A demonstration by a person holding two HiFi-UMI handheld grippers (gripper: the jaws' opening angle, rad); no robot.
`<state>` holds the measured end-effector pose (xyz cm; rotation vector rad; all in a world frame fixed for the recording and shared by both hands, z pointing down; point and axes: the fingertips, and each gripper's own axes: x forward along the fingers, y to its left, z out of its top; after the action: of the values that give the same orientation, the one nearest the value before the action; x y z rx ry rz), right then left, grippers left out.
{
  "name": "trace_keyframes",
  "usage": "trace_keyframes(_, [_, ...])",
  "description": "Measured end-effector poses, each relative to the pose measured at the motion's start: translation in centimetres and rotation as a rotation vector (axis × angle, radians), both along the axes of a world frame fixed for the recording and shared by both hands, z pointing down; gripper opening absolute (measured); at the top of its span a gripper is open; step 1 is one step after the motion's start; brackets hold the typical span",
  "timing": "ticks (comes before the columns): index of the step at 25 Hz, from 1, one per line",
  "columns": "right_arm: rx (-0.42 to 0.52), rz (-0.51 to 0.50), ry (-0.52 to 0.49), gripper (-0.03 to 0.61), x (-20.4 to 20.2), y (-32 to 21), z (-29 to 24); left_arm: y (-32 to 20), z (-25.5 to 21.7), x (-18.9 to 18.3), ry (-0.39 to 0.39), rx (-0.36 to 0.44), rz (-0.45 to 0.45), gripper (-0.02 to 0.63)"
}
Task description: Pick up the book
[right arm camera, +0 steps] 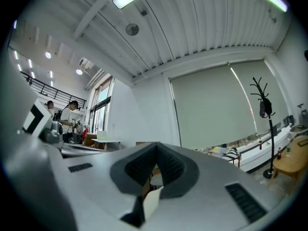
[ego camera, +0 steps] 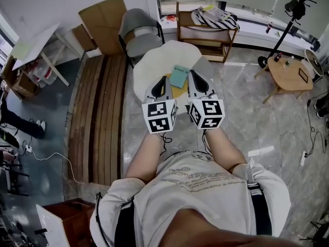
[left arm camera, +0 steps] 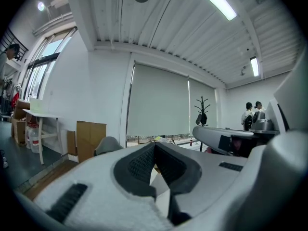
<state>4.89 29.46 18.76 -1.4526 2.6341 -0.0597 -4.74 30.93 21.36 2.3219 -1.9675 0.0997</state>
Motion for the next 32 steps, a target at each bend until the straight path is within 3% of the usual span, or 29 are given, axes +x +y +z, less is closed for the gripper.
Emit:
trace_keyframes(8, [-0.025, -0.015, 0.031, 0.028, -3.7, 1.8, 1.3, 1.0, 1.5, -3.4, 0.024, -0.024, 0.011, 0.02])
trace_keyframes(17, [-0.054, -0.01, 0.032, 0.028, -3.4, 0.9, 2.6, 0.0, 2.4, -3.7, 0.032, -0.035, 0.012, 0.02])
trace_keyframes(23, [-0.052, -0.027, 0.03, 0.028, -3.7, -2.3, 3.1, -2.8, 2.5, -4.0, 0.019, -0.032, -0.002, 0.02])
trace_keyframes(29, [0.065, -0.042, 0.097, 0.028, -5.1, -6.2, 1.8, -7.2, 2.4, -4.4, -0.003, -0.022, -0.022, 0.02])
trace_keyframes(32, [0.054, -0.057, 0.086, 0.028, -5.3, -8.5, 1.9, -9.3, 2.4, -4.1, -0.015, -0.02, -0.022, 0.02])
